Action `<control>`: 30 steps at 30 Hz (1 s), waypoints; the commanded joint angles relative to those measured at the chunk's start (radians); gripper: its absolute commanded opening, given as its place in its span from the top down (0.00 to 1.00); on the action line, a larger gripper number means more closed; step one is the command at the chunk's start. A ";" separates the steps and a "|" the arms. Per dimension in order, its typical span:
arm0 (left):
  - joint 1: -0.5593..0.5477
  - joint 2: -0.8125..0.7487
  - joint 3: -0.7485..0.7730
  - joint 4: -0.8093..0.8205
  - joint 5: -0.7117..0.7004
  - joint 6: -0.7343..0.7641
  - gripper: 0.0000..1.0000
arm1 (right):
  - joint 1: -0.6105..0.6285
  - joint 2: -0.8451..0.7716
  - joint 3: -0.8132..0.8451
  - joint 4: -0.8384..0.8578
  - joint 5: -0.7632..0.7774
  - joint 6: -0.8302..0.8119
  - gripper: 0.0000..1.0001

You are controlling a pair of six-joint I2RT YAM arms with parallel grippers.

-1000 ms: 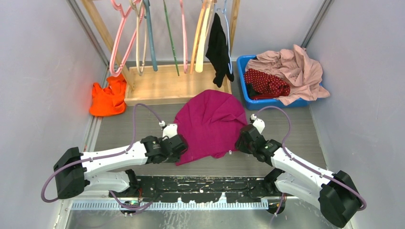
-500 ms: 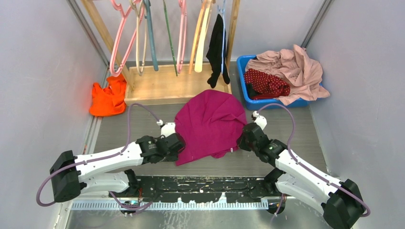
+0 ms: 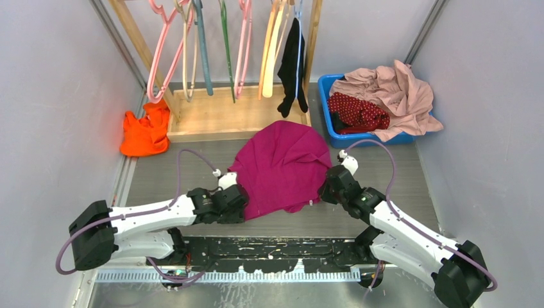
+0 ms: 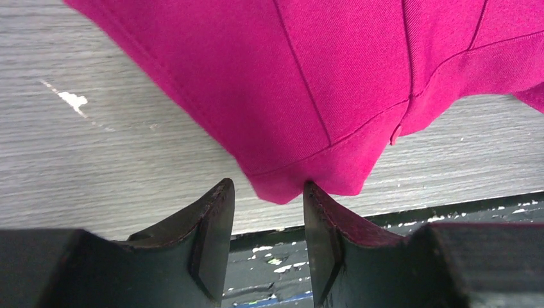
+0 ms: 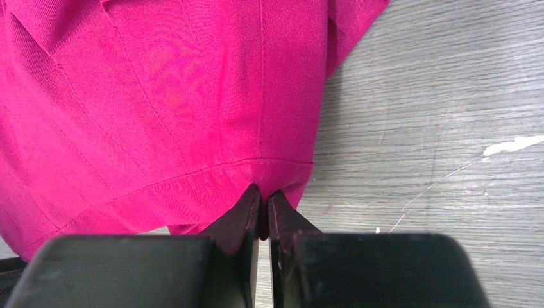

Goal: Place the skirt on the hanger
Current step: Flatten out the skirt at the center of the board.

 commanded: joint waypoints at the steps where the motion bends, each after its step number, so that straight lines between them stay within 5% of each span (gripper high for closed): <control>1: 0.002 0.032 -0.005 0.131 0.002 -0.038 0.55 | -0.003 -0.002 0.032 0.029 0.000 -0.013 0.88; 7: 0.002 0.068 -0.033 0.190 -0.016 -0.041 0.59 | -0.003 -0.007 0.022 0.030 -0.006 -0.015 0.88; 13: 0.002 0.055 -0.024 0.155 -0.028 -0.039 1.00 | -0.003 -0.040 0.044 0.002 -0.030 -0.029 0.88; 21: 0.018 -0.114 0.214 -0.093 -0.052 0.075 1.00 | -0.002 -0.103 0.268 -0.159 -0.091 -0.113 0.88; 30: 0.166 -0.134 0.631 -0.342 0.014 0.278 1.00 | -0.002 0.015 0.764 -0.333 -0.152 -0.245 0.88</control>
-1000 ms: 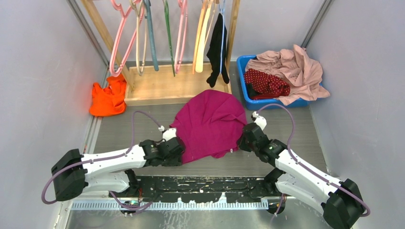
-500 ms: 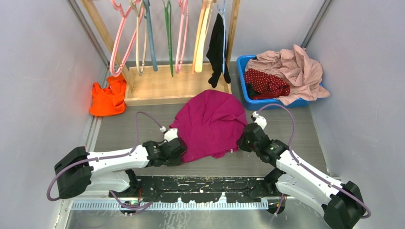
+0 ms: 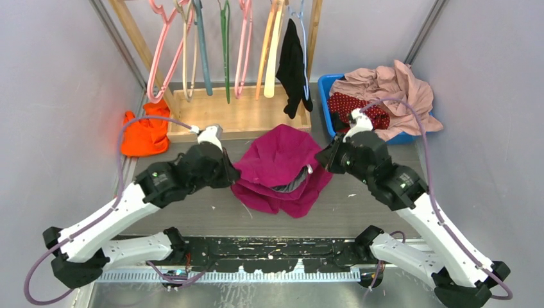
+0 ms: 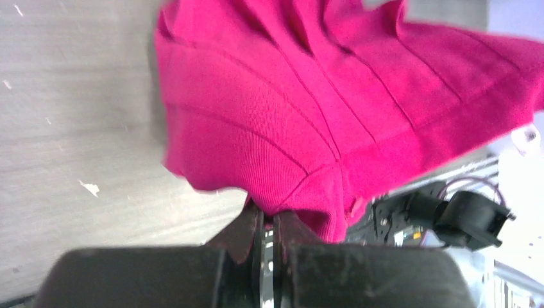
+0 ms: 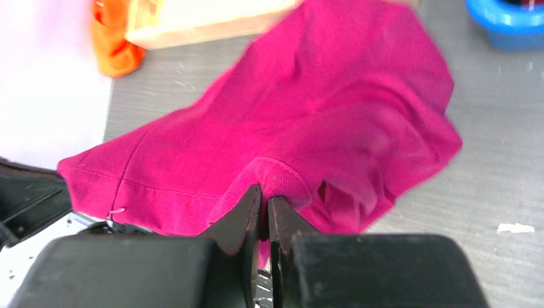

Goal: Place the skirt on the hanger
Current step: Flatten out the skirt at the center of the board.

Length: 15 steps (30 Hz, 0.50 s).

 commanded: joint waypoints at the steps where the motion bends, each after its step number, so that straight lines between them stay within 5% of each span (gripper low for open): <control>1: 0.065 0.011 0.202 -0.162 0.022 0.147 1.00 | -0.003 0.061 0.258 -0.074 -0.029 -0.096 0.88; 9: 0.174 0.144 0.573 -0.283 0.045 0.289 1.00 | -0.003 0.304 0.723 -0.171 -0.009 -0.202 0.88; 15: 0.380 0.272 0.774 -0.290 0.155 0.375 1.00 | -0.004 0.508 0.947 -0.144 0.036 -0.278 0.90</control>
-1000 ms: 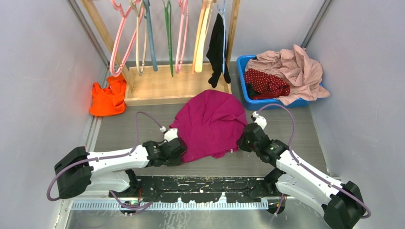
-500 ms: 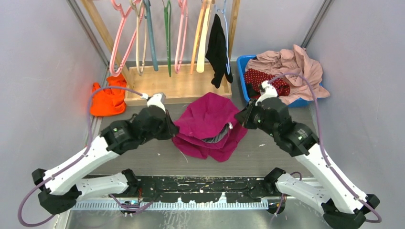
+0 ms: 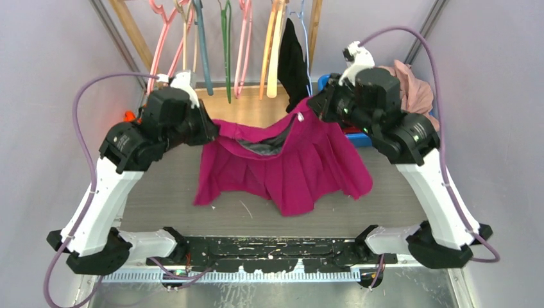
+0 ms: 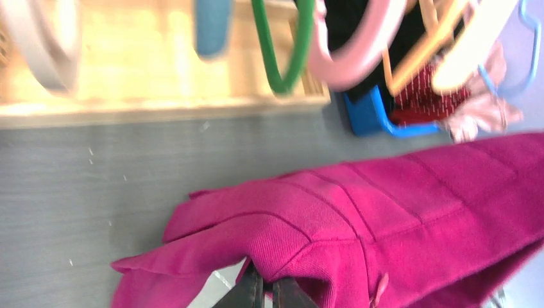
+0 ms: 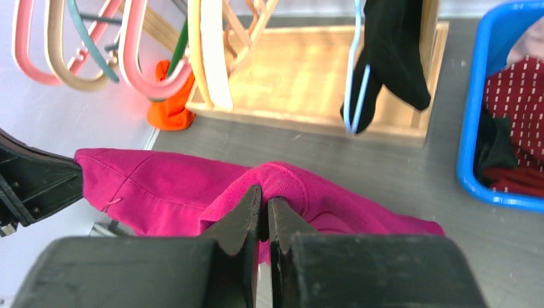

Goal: Place the skirt on the hanger
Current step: Flatten out the skirt at the center of the board.

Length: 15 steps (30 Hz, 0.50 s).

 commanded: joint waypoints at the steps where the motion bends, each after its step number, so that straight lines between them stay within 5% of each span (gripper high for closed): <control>1: 0.129 0.089 0.150 0.013 0.078 0.106 1.00 | -0.007 0.136 0.170 0.063 0.053 -0.095 0.90; 11: 0.282 0.299 0.576 -0.011 0.172 0.182 1.00 | -0.065 0.407 0.588 0.116 -0.042 -0.175 0.92; 15: 0.282 0.180 0.421 0.037 0.206 0.162 1.00 | -0.066 0.273 0.372 0.158 -0.060 -0.176 0.92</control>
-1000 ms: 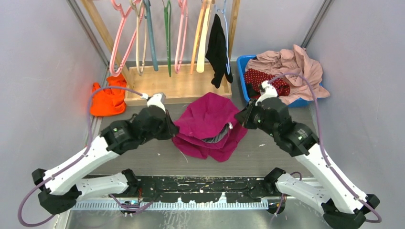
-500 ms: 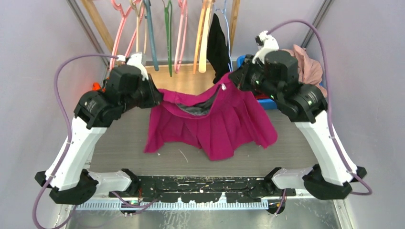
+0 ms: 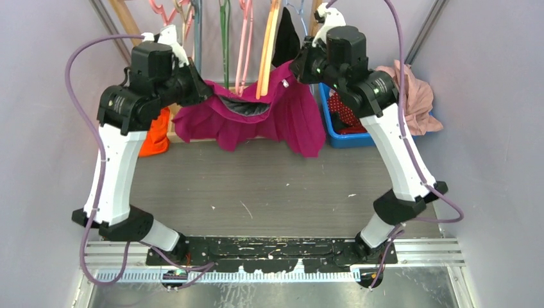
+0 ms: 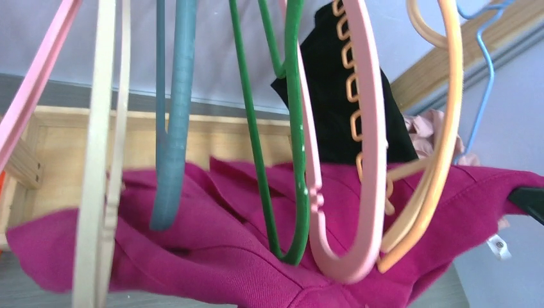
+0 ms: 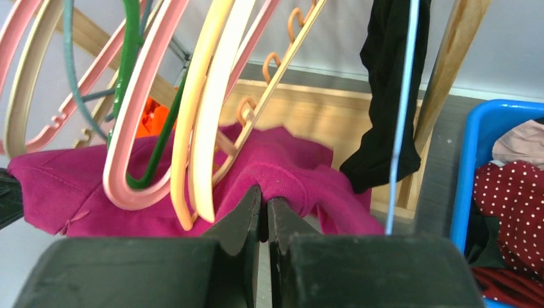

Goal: Place the skirt on the hanger
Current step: Flatten out the skirt at the center of the board.

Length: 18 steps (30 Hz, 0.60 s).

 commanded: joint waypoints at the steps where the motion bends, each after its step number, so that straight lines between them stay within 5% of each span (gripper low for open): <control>1: 0.004 -0.202 -0.144 0.112 0.052 0.007 1.00 | 0.000 -0.241 -0.214 0.168 -0.049 -0.022 0.92; 10: 0.001 -0.668 -1.132 0.306 0.124 -0.198 0.99 | 0.014 -0.601 -1.218 0.431 -0.218 0.139 0.92; 14: -0.007 -0.802 -1.387 0.310 0.171 -0.283 0.98 | 0.090 -0.668 -1.497 0.518 -0.236 0.217 0.92; 18: -0.027 -0.886 -1.473 0.269 0.169 -0.321 0.96 | 0.185 -0.698 -1.633 0.544 -0.224 0.292 0.88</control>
